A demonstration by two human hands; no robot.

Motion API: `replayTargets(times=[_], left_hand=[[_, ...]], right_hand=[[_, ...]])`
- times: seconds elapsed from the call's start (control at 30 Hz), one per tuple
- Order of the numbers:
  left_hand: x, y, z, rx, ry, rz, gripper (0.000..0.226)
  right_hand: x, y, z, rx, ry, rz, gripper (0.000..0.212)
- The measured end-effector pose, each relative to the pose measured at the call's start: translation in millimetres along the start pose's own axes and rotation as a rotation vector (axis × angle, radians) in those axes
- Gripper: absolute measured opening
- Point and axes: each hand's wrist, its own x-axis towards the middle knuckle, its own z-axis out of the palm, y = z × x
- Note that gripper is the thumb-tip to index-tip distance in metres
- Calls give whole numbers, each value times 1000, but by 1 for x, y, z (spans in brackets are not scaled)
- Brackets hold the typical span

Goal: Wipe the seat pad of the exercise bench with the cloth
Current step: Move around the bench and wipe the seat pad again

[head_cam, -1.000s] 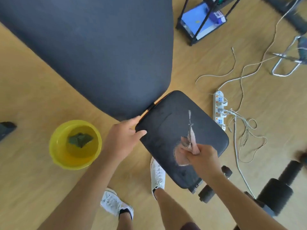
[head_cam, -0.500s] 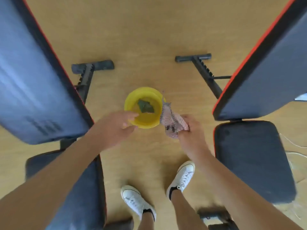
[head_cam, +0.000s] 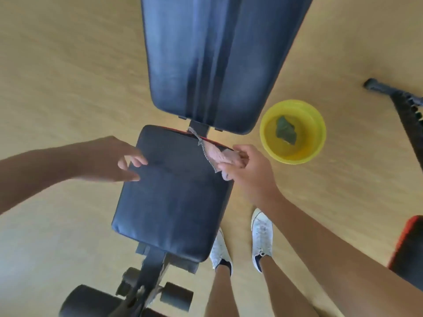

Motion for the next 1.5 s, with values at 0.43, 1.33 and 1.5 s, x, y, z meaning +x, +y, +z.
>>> replayTargets(times=[0.43, 1.33, 1.5], left_hand=[[-35, -143, 135, -487, -40, -215, 79], [-3, -116, 210, -907, 310, -270, 30], [0, -118, 218, -901, 331, -282, 30]], right_hand=[[-73, 55, 133, -710, -596, -1184, 24], [-85, 0, 214, -750, -548, -839, 14], [-6, -22, 197, -861, -424, -998, 18]])
